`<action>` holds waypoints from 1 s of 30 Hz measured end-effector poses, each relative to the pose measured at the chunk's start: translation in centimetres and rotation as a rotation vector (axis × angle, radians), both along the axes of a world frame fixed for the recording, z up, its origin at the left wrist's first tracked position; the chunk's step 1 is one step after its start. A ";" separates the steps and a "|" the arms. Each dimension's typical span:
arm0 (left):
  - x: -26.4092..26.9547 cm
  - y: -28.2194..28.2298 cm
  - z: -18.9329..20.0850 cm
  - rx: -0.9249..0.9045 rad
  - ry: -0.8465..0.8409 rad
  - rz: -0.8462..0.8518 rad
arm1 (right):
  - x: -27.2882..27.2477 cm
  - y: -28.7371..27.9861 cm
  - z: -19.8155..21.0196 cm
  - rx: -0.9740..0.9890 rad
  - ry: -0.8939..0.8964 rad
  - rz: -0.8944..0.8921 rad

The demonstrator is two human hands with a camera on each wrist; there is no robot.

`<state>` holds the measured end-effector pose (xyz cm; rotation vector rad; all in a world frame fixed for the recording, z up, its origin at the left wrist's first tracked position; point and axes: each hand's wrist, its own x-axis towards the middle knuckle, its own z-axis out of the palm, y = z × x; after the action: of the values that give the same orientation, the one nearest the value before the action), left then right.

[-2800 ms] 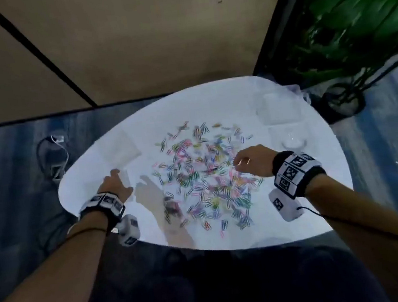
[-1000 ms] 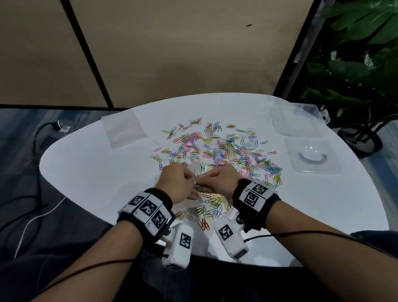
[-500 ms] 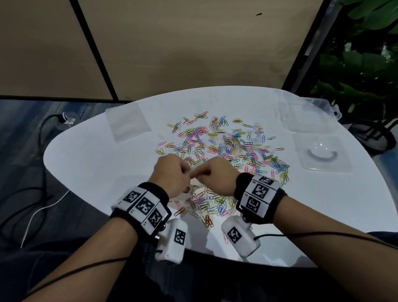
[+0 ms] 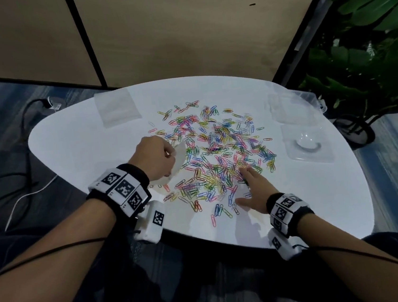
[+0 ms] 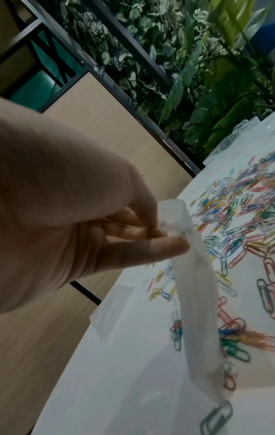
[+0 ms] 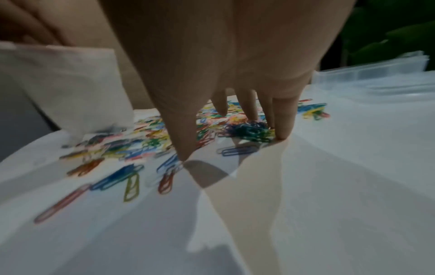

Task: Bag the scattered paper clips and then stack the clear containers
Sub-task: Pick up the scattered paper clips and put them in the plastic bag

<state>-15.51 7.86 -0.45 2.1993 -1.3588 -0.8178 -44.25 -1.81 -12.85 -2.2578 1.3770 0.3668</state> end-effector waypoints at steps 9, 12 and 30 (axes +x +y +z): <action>-0.5 -0.4 -0.9 0.032 0.030 -0.018 | 4.4 0.3 0.0 -0.331 0.084 0.212; -0.2 -0.6 -1.1 0.037 0.052 -0.017 | 4.6 -1.2 0.1 -0.341 0.028 0.192; -1.5 -1.8 -2.2 -0.048 0.158 -0.006 | 11.1 0.0 9.4 0.867 -1.247 -0.822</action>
<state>-16.99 6.04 -2.67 2.0485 -1.2952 -0.9300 -33.20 -1.83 -3.45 -0.7258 0.9560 -0.5550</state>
